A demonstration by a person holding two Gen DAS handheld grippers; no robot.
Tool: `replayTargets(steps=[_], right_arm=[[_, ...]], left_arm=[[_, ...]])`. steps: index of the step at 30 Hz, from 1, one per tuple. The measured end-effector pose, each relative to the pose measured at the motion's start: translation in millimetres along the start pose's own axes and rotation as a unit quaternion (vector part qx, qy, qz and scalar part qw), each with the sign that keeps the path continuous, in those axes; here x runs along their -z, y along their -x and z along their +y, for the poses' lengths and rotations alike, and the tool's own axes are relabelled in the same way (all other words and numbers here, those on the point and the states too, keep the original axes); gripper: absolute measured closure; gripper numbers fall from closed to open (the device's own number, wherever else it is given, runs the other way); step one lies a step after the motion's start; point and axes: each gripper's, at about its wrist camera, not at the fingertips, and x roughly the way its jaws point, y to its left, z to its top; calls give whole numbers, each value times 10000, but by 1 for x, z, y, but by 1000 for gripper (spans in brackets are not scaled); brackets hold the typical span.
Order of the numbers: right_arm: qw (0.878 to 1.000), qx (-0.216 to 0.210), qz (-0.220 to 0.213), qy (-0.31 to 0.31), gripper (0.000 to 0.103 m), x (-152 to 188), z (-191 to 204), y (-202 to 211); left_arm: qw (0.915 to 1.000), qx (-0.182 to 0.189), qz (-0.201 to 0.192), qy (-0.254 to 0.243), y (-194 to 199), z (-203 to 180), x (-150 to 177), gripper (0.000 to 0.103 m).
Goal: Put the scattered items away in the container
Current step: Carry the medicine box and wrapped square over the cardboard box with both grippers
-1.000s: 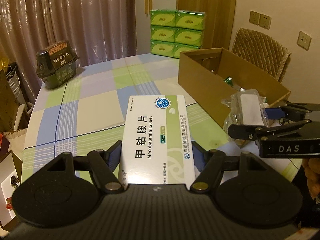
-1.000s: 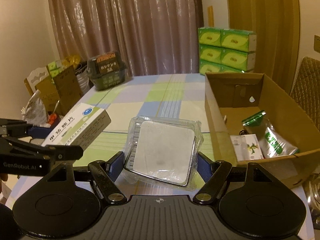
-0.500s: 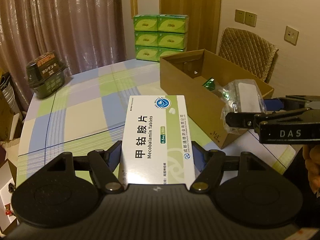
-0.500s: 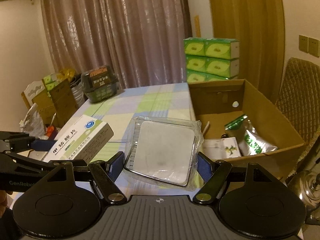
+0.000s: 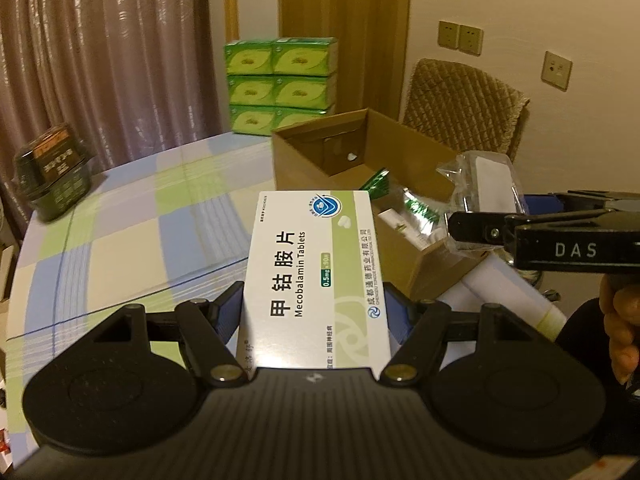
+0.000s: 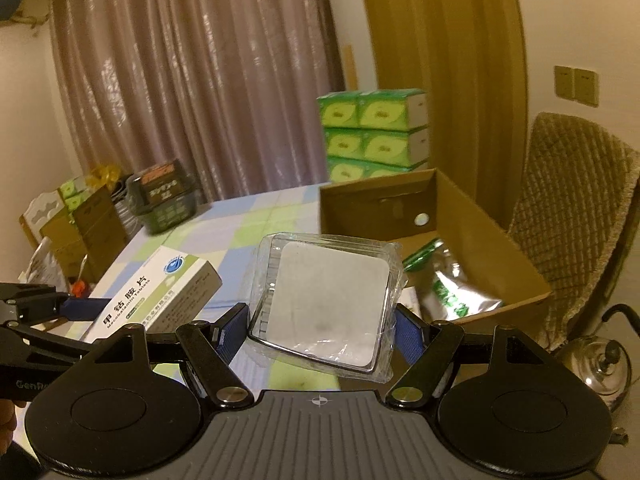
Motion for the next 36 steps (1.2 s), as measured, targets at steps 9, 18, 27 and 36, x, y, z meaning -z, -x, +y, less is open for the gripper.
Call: replayTargets(steps=[9, 18, 27, 36], right_arm=[[9993, 316, -157, -109, 30, -12, -37, 7], [9984, 542, -143, 49, 30, -24, -73, -11], [9979, 632, -24, 163, 30, -33, -99, -33], [9976, 657, 95, 185, 30, -34, -113, -52]], left_arm=[[9996, 262, -96, -72, -22, -27, -26, 36], [9987, 463, -182, 77, -50, -45, -52, 36], [9979, 592, -134, 212, -81, -57, -65, 36], [9973, 631, -76, 370, -104, -61, -71, 36]])
